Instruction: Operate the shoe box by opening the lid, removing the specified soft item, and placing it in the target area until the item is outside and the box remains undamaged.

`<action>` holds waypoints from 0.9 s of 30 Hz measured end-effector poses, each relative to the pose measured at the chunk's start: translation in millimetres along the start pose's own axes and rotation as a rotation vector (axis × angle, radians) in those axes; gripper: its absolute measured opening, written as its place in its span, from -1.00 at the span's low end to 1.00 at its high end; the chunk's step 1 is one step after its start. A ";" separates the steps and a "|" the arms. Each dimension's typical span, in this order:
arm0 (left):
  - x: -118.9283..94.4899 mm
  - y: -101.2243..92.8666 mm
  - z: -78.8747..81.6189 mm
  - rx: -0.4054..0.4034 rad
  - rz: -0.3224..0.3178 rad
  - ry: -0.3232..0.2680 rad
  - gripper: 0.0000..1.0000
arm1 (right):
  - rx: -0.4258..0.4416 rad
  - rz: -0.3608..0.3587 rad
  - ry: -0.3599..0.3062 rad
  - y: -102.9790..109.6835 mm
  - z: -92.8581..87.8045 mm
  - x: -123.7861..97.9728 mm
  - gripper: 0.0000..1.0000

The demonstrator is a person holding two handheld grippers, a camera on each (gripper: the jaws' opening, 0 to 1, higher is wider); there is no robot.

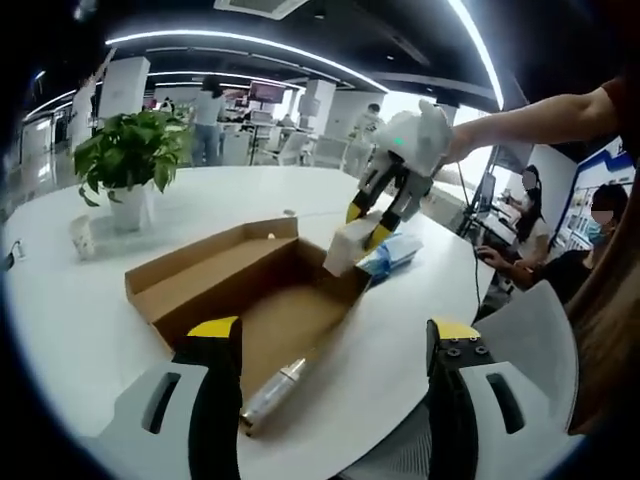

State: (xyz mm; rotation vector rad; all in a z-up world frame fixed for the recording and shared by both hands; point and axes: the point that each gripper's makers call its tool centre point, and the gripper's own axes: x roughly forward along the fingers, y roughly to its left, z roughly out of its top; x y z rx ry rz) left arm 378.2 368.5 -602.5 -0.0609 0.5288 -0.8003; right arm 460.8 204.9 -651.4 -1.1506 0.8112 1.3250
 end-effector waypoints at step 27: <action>36.4 -27.1 -1.6 0.044 -0.069 0.074 0.52 | 0.201 -0.031 0.024 36.8 -113.6 -19.4 -0.66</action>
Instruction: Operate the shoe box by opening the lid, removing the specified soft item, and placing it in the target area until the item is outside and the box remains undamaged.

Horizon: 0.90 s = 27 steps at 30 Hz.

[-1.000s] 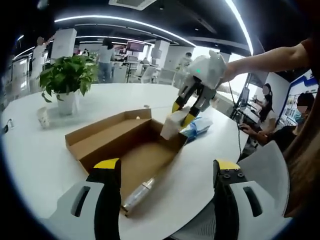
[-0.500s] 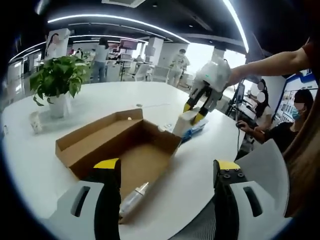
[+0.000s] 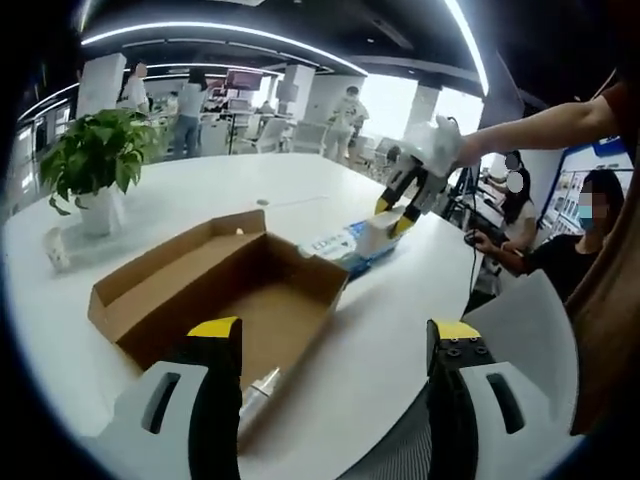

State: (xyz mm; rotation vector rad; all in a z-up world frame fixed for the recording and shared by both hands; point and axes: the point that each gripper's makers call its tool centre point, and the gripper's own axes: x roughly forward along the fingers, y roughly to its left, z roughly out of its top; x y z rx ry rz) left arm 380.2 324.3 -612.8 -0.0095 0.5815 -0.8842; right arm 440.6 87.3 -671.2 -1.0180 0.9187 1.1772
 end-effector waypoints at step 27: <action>-0.4 20.1 -0.9 -0.031 0.054 0.033 0.52 | 0.055 -0.062 0.041 -77.4 -55.5 -19.5 -0.66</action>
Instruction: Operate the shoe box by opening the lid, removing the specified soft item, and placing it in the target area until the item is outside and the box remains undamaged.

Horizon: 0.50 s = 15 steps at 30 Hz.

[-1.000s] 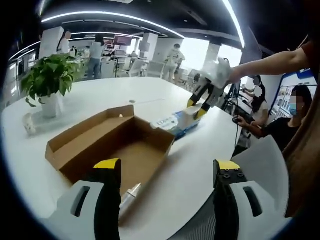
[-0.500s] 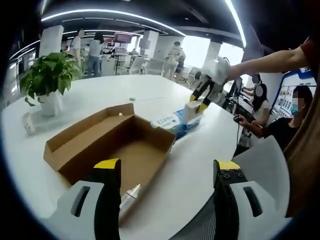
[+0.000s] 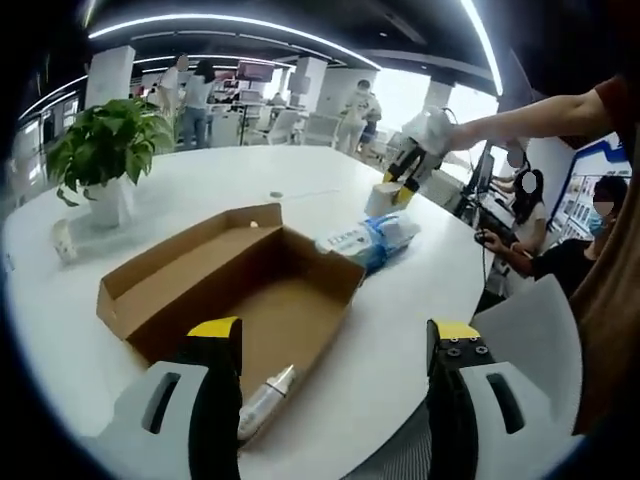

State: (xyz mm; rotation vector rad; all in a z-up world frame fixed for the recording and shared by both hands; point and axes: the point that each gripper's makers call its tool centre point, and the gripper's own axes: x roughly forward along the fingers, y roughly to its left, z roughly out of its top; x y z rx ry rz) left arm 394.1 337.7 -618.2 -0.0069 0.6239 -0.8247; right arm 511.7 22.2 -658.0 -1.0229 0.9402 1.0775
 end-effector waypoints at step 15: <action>-1.0 6.7 0.1 -0.014 0.029 0.012 0.51 | 0.016 -0.022 0.039 -30.4 -24.4 20.7 -0.66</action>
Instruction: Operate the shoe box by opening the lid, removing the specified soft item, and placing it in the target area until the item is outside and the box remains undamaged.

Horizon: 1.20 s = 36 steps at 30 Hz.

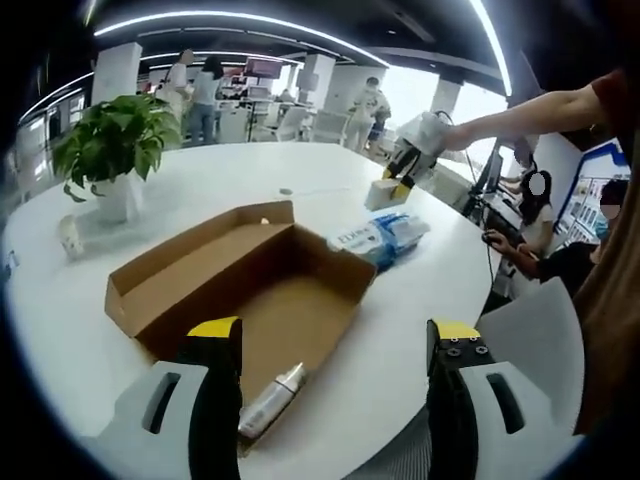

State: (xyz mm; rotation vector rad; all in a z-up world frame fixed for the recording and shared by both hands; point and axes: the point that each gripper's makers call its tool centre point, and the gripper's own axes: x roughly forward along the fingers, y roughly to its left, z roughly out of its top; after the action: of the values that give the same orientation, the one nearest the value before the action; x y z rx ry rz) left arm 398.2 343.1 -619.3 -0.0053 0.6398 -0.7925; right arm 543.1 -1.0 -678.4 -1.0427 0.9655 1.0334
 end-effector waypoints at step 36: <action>-6.3 19.8 9.4 -0.004 0.066 0.014 0.51 | -0.004 0.036 0.063 -12.6 -27.4 56.2 -0.65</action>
State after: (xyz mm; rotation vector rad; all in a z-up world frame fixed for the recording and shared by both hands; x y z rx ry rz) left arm 413.0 359.2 -612.9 0.0177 0.6513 -0.7278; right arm 564.9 -18.8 -735.6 -1.0697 1.0369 1.0378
